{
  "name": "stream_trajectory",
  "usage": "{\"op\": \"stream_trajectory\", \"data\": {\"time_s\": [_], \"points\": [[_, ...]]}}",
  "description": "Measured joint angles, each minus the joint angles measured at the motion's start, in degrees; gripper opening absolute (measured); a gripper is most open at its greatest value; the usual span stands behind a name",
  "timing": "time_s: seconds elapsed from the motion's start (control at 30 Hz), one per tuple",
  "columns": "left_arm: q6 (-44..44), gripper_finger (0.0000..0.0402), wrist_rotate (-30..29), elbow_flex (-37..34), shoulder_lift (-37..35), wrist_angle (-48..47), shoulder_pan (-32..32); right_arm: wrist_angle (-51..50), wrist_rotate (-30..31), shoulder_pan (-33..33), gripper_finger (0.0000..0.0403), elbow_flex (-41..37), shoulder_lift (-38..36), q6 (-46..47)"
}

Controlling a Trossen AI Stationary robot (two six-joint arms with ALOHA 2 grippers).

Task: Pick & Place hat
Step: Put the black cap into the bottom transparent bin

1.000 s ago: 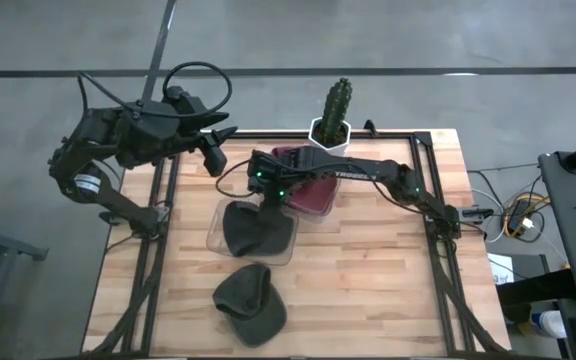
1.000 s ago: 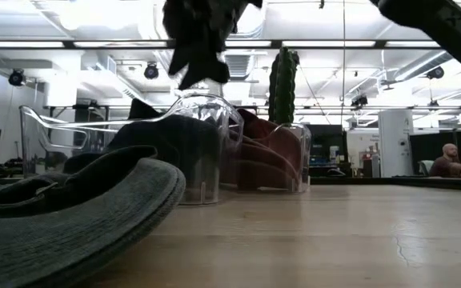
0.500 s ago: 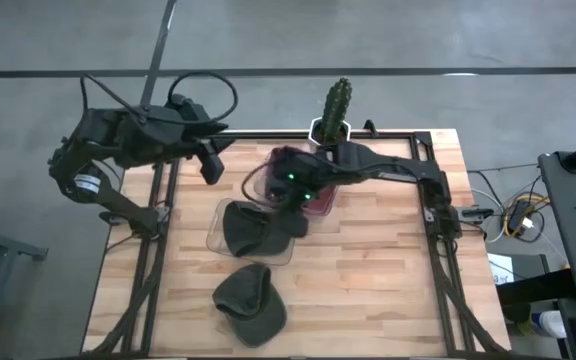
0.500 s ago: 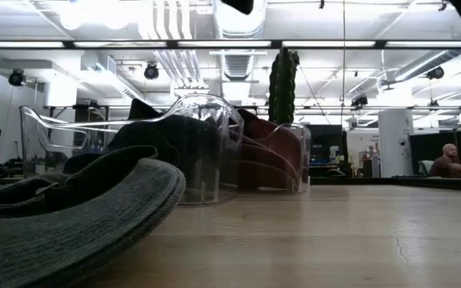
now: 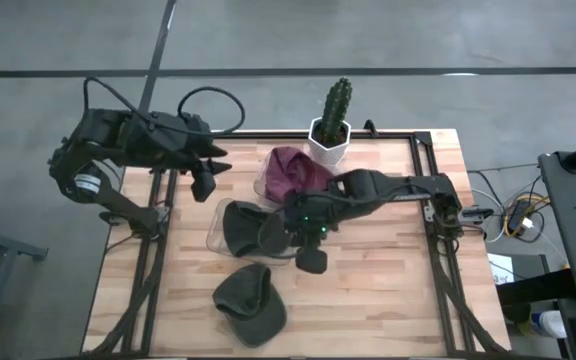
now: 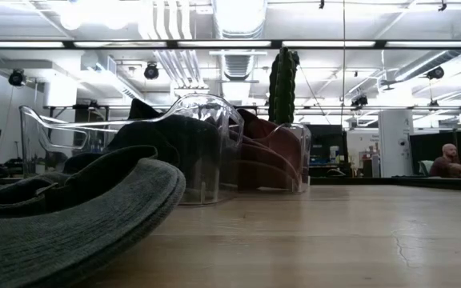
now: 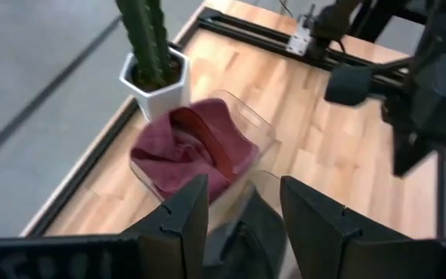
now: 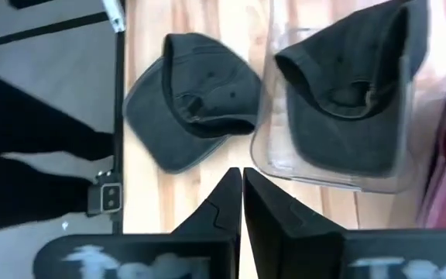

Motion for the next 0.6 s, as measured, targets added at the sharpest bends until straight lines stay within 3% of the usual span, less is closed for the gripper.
{"op": "stream_trajectory", "data": {"time_s": [0.17,0.33,0.43,0.6], "points": [[-8.9,0.0153,0.7,0.0,-0.3,-0.4,-3.7,0.0,5.0,1.9,0.0008,-0.1,-0.9,2.6],[-11.7,0.0153,-12.9,-0.8,-0.4,2.2,-14.6,0.5,13.0,4.8,0.0008,-0.1,-4.9,-1.5],[-12.9,0.0153,-14.5,-4.1,-0.4,8.4,-19.7,0.7,16.5,6.1,0.0008,-0.2,-7.7,-4.8],[-19.5,0.0153,-19.5,-13.7,-0.4,20.9,-26.7,0.7,16.7,8.5,0.0008,-0.4,-12.1,-10.1]]}}
